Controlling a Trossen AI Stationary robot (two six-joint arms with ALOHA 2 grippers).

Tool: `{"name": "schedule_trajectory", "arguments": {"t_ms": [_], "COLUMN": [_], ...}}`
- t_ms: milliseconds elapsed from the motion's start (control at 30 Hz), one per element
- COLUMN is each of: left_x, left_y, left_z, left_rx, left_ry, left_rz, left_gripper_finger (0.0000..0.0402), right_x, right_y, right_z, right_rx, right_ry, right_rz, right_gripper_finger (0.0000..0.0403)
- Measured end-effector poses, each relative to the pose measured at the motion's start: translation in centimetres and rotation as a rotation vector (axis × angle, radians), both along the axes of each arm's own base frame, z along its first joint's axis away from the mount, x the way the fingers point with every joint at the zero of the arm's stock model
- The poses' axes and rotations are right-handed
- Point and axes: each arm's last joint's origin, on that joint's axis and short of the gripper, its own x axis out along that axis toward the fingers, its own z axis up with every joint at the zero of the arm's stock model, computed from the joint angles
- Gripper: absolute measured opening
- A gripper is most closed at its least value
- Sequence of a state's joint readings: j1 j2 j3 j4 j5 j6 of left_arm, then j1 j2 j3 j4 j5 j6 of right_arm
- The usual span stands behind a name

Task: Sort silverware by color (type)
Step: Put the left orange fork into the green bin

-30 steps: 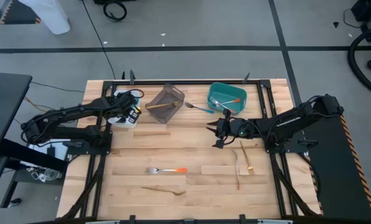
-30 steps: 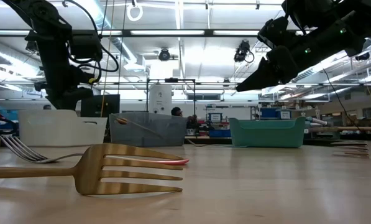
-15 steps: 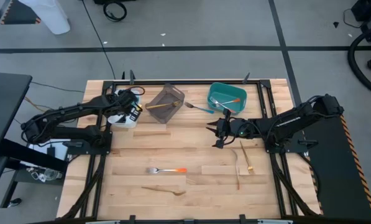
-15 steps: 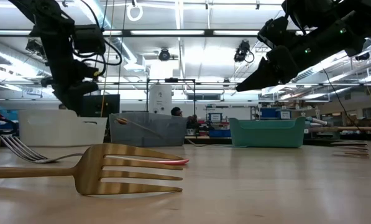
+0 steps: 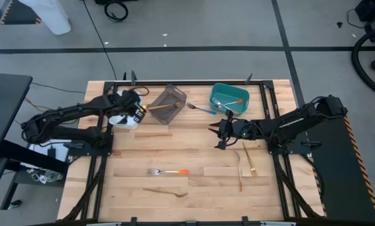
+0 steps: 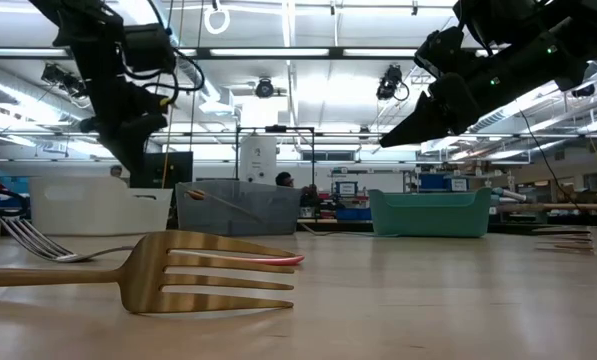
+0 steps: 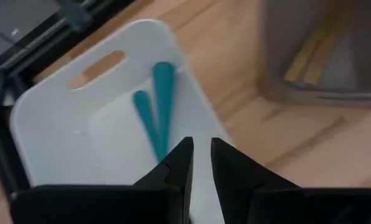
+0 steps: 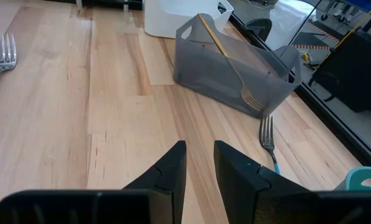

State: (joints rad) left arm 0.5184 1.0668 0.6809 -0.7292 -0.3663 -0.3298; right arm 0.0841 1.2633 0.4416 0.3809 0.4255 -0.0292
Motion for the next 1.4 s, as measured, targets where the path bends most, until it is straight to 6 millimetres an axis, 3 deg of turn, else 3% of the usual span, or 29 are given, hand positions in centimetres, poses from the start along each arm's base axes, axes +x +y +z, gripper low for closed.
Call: {"name": "schedule_trajectory", "arguments": {"t_ms": [933,1167,1400], "left_x": [2.0,3.6,5.0], "left_y": [-3.9,-5.5,-5.8], "left_z": [0.1,0.6,1.8], "left_rx": [-0.051,-0.048,0.09], "left_ry": [-0.124,-0.24,-0.343], "left_rz": [-0.042,-0.174,-0.3], "left_gripper_finger": [0.0064,0.0064,0.0064], "right_x": [0.1,0.1,0.1], "right_y": [-0.3,-0.3,-0.3], "right_z": [0.2,0.3,0.3], "right_rx": [-0.005,-0.011,-0.011], "right_ry": [-0.015,-0.025,-0.023], "right_rz": [-0.009,-0.001,0.002], "right_gripper_finger": [0.0093,0.0093,0.0093]}}
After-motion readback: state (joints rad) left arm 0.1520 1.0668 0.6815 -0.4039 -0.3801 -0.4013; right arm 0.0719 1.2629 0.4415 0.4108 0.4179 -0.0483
